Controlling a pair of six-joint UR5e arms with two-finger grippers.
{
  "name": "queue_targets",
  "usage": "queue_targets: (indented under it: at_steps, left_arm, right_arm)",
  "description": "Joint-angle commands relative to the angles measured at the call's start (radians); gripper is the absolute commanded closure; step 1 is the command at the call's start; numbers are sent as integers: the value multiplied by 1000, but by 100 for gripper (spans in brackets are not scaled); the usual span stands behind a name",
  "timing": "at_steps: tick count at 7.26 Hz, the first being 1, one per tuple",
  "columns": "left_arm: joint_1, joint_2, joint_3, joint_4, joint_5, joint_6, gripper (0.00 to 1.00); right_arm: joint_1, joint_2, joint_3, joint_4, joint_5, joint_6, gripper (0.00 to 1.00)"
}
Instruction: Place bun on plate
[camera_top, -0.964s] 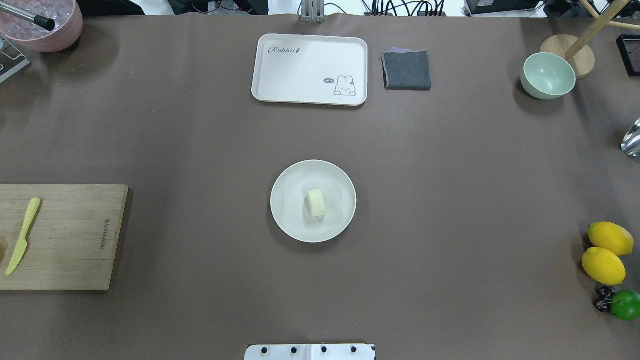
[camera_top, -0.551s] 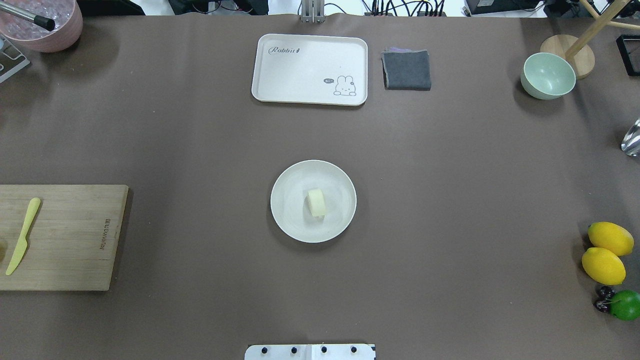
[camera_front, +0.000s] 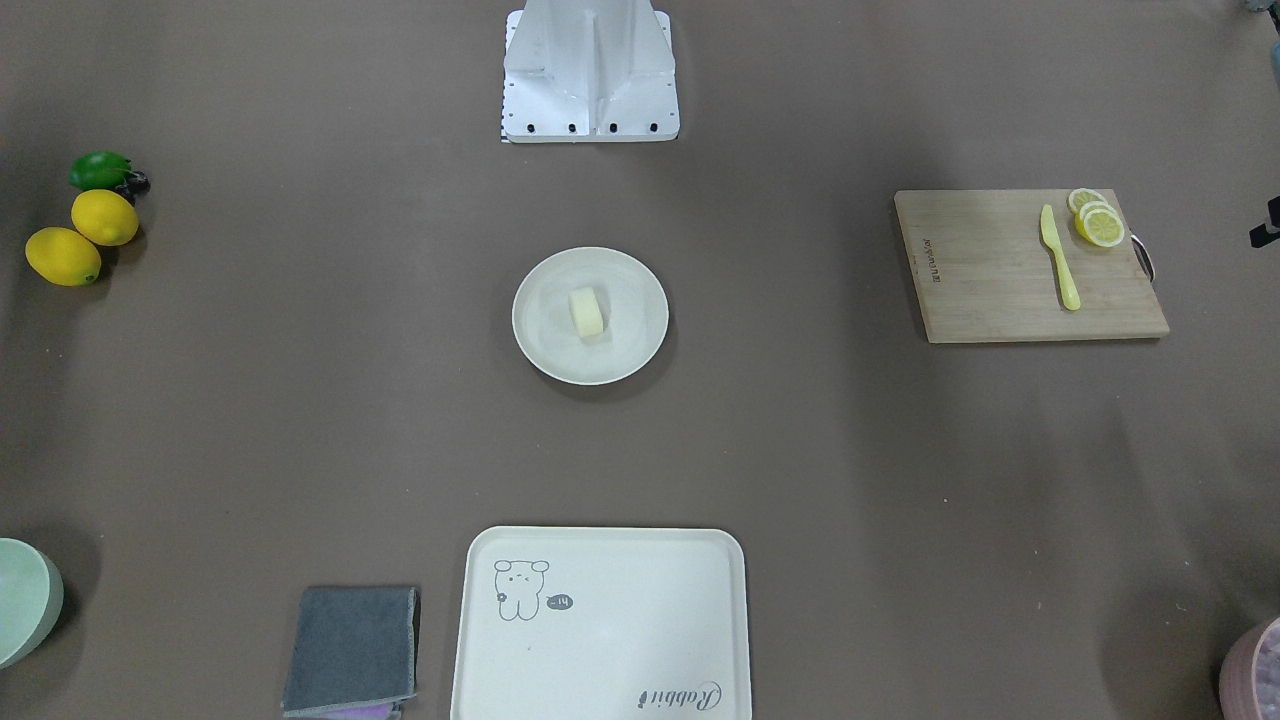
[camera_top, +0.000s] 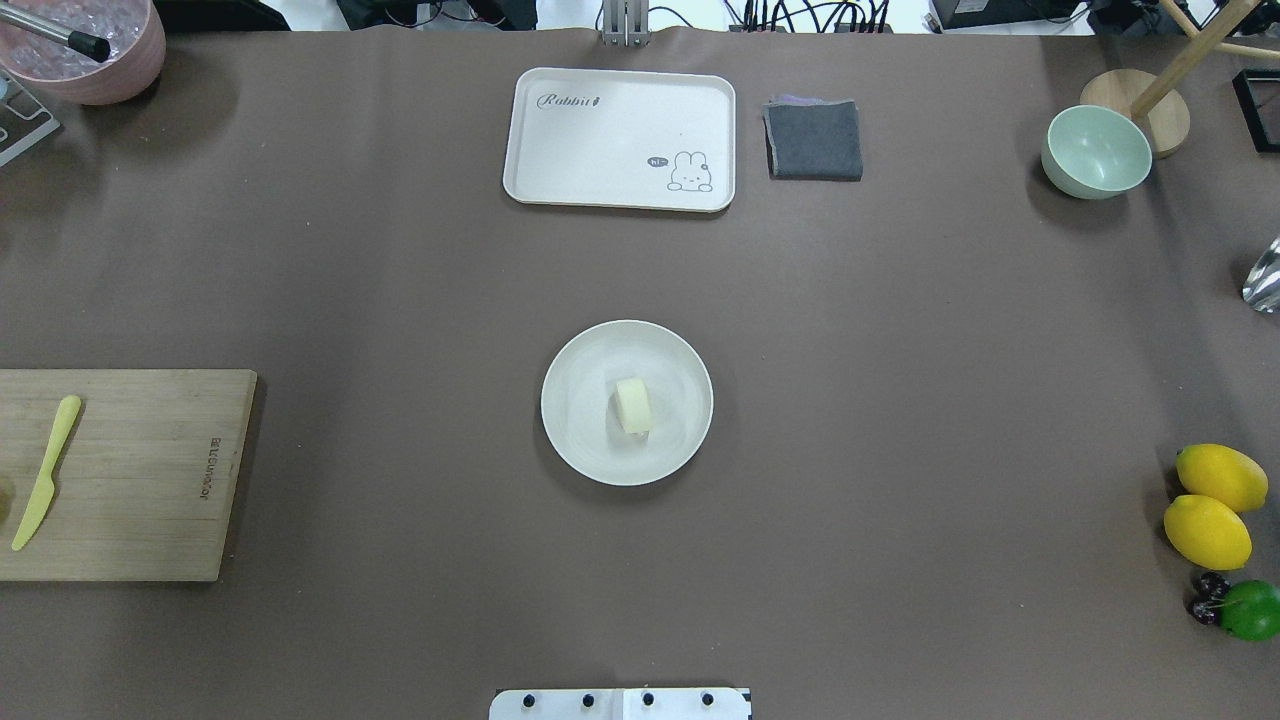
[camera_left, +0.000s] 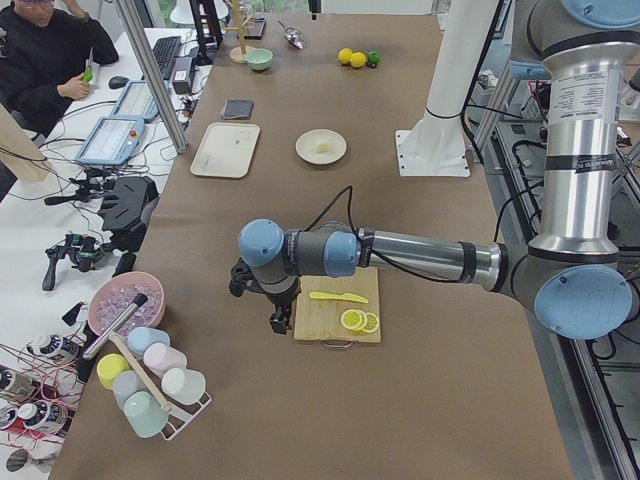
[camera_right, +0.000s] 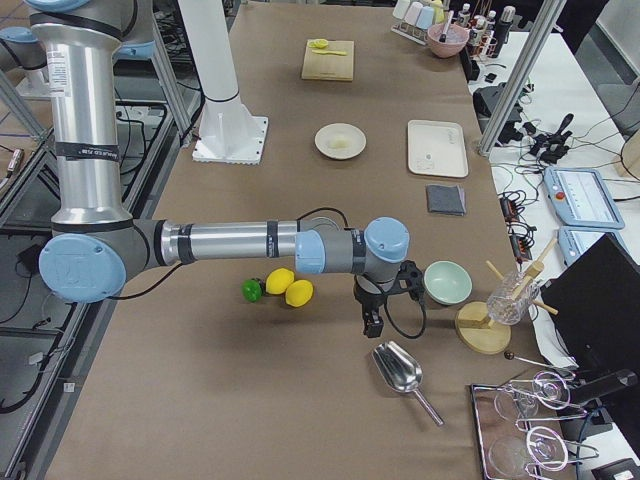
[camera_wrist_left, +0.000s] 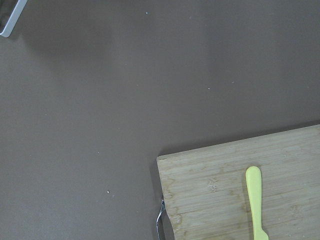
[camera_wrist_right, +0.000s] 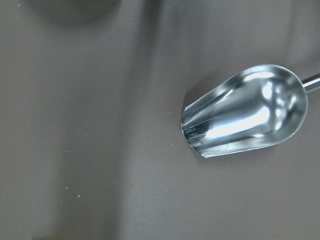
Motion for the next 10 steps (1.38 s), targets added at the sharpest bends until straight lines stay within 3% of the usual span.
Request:
queue_targets:
  at_steps: [1,10]
  left_arm:
    - [-1,-4,0,-10,0,-1,2]
    - [-24,-11,-3,-25,0,-1,2]
  right_arm:
    - [7,13,-2,-27,-49,-26,0]
    - [-11,31,-14,-26,-40,-16,0]
